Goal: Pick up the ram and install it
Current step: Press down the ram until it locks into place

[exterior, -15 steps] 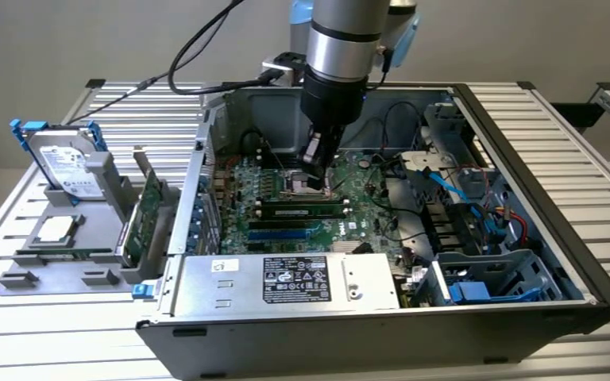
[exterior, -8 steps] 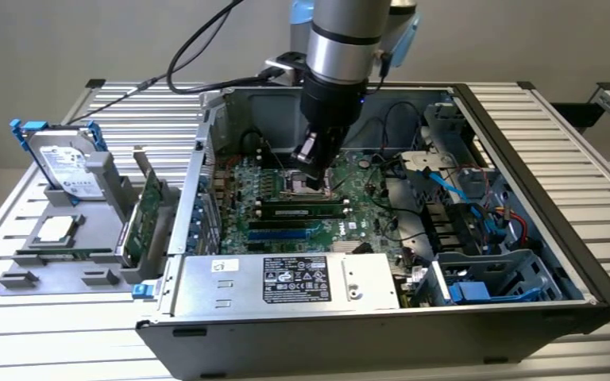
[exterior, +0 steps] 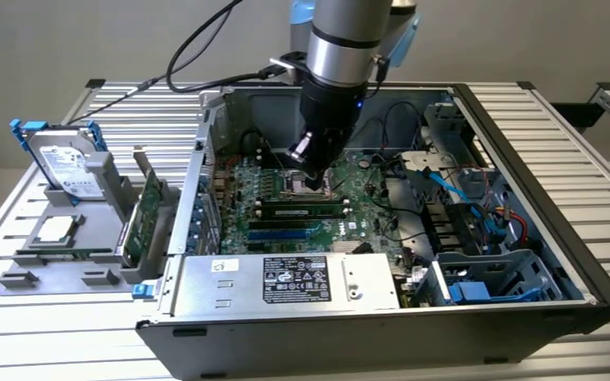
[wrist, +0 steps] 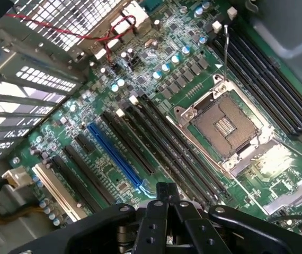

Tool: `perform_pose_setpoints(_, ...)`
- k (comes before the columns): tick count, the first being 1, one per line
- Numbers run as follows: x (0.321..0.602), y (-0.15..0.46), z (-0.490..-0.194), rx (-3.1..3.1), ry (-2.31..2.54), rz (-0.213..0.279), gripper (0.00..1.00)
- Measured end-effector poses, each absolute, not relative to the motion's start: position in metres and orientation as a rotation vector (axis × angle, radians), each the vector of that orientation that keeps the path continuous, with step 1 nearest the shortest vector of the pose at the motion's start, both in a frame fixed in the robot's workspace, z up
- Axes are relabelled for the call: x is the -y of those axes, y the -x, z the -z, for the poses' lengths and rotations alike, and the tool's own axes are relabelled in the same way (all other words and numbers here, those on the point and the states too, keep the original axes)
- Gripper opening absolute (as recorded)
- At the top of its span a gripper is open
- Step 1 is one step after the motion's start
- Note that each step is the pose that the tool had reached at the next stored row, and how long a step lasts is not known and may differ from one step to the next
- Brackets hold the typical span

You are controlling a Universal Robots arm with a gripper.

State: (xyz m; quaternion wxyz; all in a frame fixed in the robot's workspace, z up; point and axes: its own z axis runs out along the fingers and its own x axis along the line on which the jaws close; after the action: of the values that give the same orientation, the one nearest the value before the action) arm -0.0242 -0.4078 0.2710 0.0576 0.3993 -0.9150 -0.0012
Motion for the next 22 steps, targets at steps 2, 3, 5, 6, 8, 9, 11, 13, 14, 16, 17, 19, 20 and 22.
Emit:
perform_pose_setpoints(2, 0.4078, 0.0242, -0.2703, 2.795, -1.16, 0.007, 0.11)
perform_pose_setpoints(3, 0.4078, 0.0242, -0.2699, 2.805, -1.136, 0.008, 0.11)
perform_pose_setpoints(5, 0.4078, 0.0242, -0.2691, 2.824, -1.088, 0.011, 0.11)
perform_pose_setpoints(6, 0.4078, 0.0242, -0.2686, 2.834, -1.062, 0.013, 0.11)
perform_pose_setpoints(8, 0.4079, 0.0242, -0.2678, 2.852, -1.013, 0.016, 0.11)
perform_pose_setpoints(9, 0.4078, 0.0242, -0.2673, 2.861, -0.988, 0.017, 0.11)
perform_pose_setpoints(11, 0.4078, 0.0242, -0.2664, 2.878, -0.938, 0.02, 0.11)
perform_pose_setpoints(13, 0.4078, 0.0242, -0.2655, 2.894, -0.889, 0.023, 0.11)
perform_pose_setpoints(14, 0.4078, 0.0242, -0.2651, 2.901, -0.865, 0.025, 0.11)
perform_pose_setpoints(16, 0.4078, 0.0242, -0.2643, 2.916, -0.814, 0.028, 0.11)
perform_pose_setpoints(17, 0.4078, 0.0242, -0.264, 2.923, -0.791, 0.029, 0.11)
perform_pose_setpoints(19, 0.4079, 0.0242, -0.2638, 2.934, -0.749, 0.031, 0.11)
perform_pose_setpoints(20, 0.4078, 0.0242, -0.2637, 2.94, -0.73, 0.032, 0.11)
perform_pose_setpoints(22, 0.4079, 0.0242, -0.2636, 2.95, -0.696, 0.033, 0.11)
